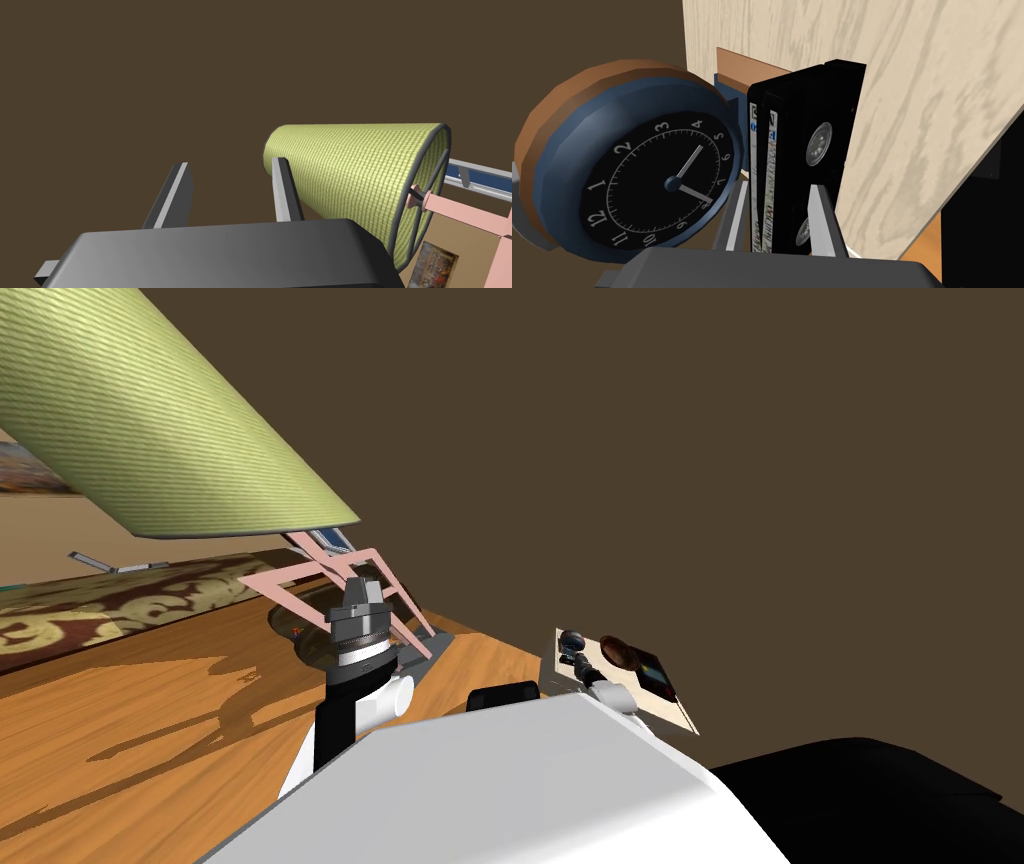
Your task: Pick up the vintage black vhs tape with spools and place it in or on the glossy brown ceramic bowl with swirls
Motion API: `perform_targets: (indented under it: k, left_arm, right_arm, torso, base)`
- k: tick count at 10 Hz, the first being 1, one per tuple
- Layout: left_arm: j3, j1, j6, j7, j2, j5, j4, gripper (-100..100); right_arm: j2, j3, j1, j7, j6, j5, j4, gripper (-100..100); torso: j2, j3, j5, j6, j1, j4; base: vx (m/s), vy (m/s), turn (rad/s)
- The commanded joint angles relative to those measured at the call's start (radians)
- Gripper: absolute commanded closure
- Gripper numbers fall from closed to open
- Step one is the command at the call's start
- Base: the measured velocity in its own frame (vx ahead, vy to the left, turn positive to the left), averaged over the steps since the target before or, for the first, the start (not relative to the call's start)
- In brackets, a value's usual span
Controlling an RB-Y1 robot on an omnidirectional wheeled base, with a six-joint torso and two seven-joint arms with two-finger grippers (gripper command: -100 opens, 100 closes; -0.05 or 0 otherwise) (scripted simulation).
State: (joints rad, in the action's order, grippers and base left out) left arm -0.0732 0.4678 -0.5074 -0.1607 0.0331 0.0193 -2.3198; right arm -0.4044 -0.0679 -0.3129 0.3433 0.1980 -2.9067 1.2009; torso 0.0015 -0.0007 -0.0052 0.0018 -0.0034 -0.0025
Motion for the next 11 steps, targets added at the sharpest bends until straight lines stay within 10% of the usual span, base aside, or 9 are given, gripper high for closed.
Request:
perform_targets:
  k: [1, 2, 3, 4, 11]
  left_arm:
    - [0.000, 0.000, 0.000, 0.000, 0.000, 0.000, 0.000, 0]
    - [0.000, 0.000, 0.000, 0.000, 0.000, 0.000, 0.000, 0]
    - [0.000, 0.000, 0.000, 0.000, 0.000, 0.000, 0.000, 0]
    - [0.000, 0.000, 0.000, 0.000, 0.000, 0.000, 0.000, 0]
    - [0.000, 0.000, 0.000, 0.000, 0.000, 0.000, 0.000, 0]
  right_arm:
    - [-0.013, -0.001, -0.001, 0.009, 0.031, 0.007, 0.023, 100]
    - [-0.007, 0.000, -0.002, 0.005, 0.021, 0.003, 0.019, 100]
    - [-0.008, 0.000, -0.002, 0.006, 0.026, 0.003, 0.021, 0]
    - [-0.032, 0.017, 0.014, 0.016, 0.022, 0.011, 0.049, 100]
    - [-0.154, 0.081, 0.063, 0.087, 0.076, 0.084, 0.111, 100]
  torso:
    - [0.000, 0.000, 0.000, 0.000, 0.000, 0.000]
    - [0.003, 0.002, 0.000, 0.000, 0.000, 0.001]
    - [0.002, 0.001, 0.000, 0.000, 0.000, 0.001]
    - [-0.001, 0.000, 0.000, 0.000, -0.001, 0.000]
    - [0.009, 0.006, 0.002, -0.001, 0.010, 0.004]
  base:
    - [-0.102, 0.020, 0.015]
    - [-0.048, 0.008, -0.002]
    - [-0.008, 0.002, -0.003]
    - [-0.116, 0.084, 0.012]
    - [-0.130, 0.131, 0.070]
